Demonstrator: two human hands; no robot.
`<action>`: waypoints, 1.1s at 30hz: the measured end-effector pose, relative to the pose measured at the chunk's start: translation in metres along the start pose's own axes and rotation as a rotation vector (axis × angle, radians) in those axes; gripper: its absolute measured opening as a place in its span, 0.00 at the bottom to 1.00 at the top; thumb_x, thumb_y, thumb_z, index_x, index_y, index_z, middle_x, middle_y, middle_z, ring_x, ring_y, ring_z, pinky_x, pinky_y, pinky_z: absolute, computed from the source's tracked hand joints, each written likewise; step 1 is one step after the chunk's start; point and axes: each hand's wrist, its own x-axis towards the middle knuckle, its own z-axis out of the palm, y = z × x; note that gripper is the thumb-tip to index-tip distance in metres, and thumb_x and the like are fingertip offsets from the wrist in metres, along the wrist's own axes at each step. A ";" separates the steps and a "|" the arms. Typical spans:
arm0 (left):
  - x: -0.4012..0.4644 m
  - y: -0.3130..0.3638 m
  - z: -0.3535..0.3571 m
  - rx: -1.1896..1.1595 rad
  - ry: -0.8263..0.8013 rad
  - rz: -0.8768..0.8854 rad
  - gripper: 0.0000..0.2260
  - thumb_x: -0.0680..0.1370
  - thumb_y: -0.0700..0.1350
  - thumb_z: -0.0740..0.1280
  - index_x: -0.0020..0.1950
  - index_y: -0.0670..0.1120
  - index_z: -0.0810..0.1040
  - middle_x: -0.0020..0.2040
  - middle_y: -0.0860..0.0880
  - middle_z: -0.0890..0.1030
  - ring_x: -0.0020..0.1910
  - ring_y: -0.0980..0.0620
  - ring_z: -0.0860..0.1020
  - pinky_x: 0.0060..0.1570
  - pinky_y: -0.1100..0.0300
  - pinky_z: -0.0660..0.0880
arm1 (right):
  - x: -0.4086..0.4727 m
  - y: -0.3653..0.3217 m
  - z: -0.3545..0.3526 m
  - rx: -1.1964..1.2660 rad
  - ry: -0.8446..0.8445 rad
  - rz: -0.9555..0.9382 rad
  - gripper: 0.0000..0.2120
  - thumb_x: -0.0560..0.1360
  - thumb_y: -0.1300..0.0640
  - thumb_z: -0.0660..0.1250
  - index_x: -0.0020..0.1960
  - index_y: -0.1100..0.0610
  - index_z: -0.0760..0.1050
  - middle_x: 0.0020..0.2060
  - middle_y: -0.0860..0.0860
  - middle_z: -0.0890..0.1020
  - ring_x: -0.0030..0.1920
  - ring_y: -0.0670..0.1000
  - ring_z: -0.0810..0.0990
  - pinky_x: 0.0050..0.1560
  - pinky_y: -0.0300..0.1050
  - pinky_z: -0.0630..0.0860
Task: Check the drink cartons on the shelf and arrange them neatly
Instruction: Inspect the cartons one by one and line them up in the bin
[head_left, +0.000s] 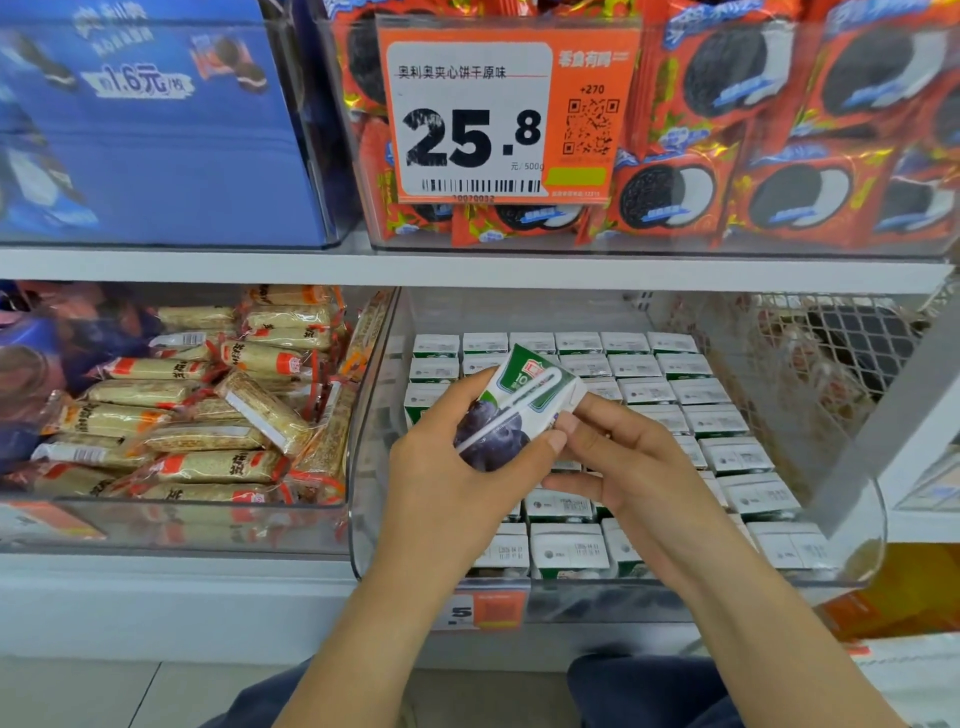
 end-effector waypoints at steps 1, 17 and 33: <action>0.000 -0.001 0.000 0.002 -0.004 0.005 0.20 0.68 0.47 0.77 0.59 0.51 0.79 0.48 0.58 0.83 0.48 0.61 0.81 0.41 0.71 0.75 | 0.000 0.001 0.000 -0.009 0.004 -0.004 0.14 0.71 0.53 0.66 0.55 0.51 0.82 0.51 0.52 0.85 0.48 0.50 0.84 0.44 0.40 0.80; 0.002 -0.004 -0.003 0.325 0.055 0.201 0.23 0.69 0.59 0.72 0.62 0.55 0.76 0.51 0.61 0.79 0.52 0.67 0.74 0.47 0.79 0.67 | 0.000 0.001 0.001 -0.206 0.049 -0.129 0.16 0.71 0.54 0.66 0.58 0.54 0.79 0.49 0.50 0.85 0.50 0.50 0.83 0.49 0.43 0.81; 0.002 -0.003 -0.002 -0.145 0.003 0.066 0.25 0.68 0.41 0.78 0.56 0.65 0.76 0.53 0.59 0.80 0.49 0.58 0.81 0.43 0.66 0.77 | -0.001 -0.008 -0.004 -0.173 0.149 -0.111 0.17 0.63 0.49 0.72 0.51 0.48 0.83 0.47 0.48 0.86 0.50 0.44 0.82 0.45 0.31 0.76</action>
